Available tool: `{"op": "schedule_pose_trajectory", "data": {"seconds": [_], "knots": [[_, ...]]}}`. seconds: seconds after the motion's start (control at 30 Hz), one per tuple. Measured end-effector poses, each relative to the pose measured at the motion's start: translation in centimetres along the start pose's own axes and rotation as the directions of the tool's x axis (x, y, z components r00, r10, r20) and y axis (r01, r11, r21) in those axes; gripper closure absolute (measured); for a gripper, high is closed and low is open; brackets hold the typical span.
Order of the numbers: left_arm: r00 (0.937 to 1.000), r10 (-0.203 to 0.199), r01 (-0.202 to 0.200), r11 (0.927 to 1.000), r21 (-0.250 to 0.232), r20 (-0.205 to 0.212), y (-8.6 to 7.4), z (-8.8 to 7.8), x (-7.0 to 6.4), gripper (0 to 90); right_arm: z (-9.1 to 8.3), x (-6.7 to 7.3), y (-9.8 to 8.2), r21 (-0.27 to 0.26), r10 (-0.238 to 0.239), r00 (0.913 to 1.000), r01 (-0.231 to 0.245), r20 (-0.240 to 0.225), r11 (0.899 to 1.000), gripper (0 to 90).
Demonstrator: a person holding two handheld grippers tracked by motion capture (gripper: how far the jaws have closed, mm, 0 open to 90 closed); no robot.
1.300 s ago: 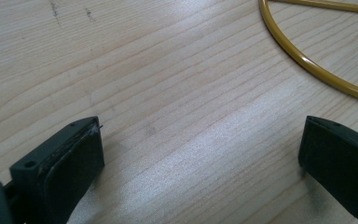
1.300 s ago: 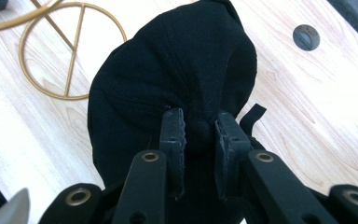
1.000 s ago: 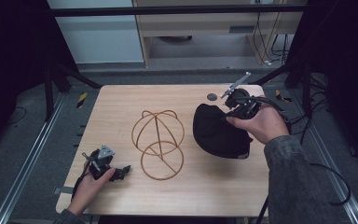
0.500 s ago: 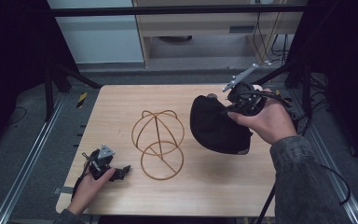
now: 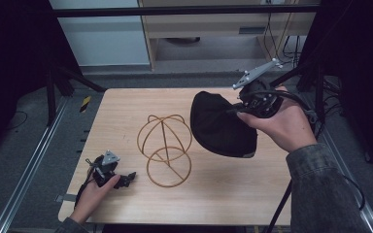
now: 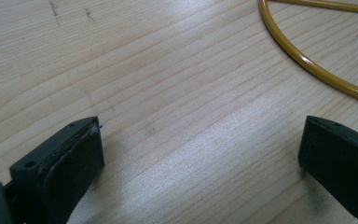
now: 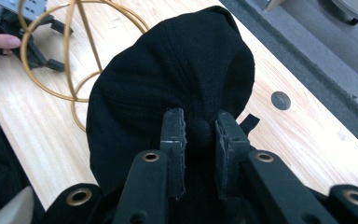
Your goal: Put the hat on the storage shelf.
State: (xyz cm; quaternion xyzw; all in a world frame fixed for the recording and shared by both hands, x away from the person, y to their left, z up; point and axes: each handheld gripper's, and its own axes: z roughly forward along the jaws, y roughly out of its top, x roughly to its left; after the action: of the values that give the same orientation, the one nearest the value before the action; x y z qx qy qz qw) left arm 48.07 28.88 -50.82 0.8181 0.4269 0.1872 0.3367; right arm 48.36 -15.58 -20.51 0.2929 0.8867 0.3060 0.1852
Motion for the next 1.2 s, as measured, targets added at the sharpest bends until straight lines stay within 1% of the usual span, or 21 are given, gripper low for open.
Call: {"op": "schedule_pose_trajectory", "data": {"seconds": [0.13,0.27,0.4,0.67,0.8,1.0,1.2], "knots": [[1.0000,0.000,0.000,1.0000,0.000,0.000,0.0,0.0,0.0,0.0,-0.4,0.4,0.6,-0.006,-0.016,0.9999,0.016,-0.005,1.000,76.2],[1.0000,0.000,0.000,1.0000,0.000,0.000,0.0,0.0,0.0,0.0,-0.9,0.9,1.2,-0.026,-0.033,0.9994,0.032,-0.007,0.999,76.2],[1.0000,0.000,0.000,1.0000,0.000,0.000,0.0,0.0,0.0,0.0,-1.4,1.3,1.5,-0.052,-0.034,0.9992,0.033,-0.020,0.998,76.2],[1.0000,0.000,0.000,1.0000,0.000,0.000,0.0,0.0,0.0,0.0,-1.8,1.8,2.5,-0.078,-0.048,0.9976,0.045,-0.049,0.996,76.2],[1.0000,0.000,0.000,1.0000,0.000,0.000,0.0,0.0,0.0,0.0,-1.9,2.2,3.1,-0.093,-0.059,0.9964,0.053,-0.061,0.994,76.3],[1.0000,0.000,0.000,1.0000,0.000,0.000,0.0,0.0,0.0,0.0,-1.5,2.5,3.8,-0.089,-0.076,0.9945,0.069,-0.072,0.994,76.3],[1.0000,0.000,0.000,1.0000,-0.001,0.000,0.0,0.0,0.0,0.0,-1.4,2.8,4.5,-0.111,-0.083,0.9924,0.073,-0.090,0.991,76.3]]}}
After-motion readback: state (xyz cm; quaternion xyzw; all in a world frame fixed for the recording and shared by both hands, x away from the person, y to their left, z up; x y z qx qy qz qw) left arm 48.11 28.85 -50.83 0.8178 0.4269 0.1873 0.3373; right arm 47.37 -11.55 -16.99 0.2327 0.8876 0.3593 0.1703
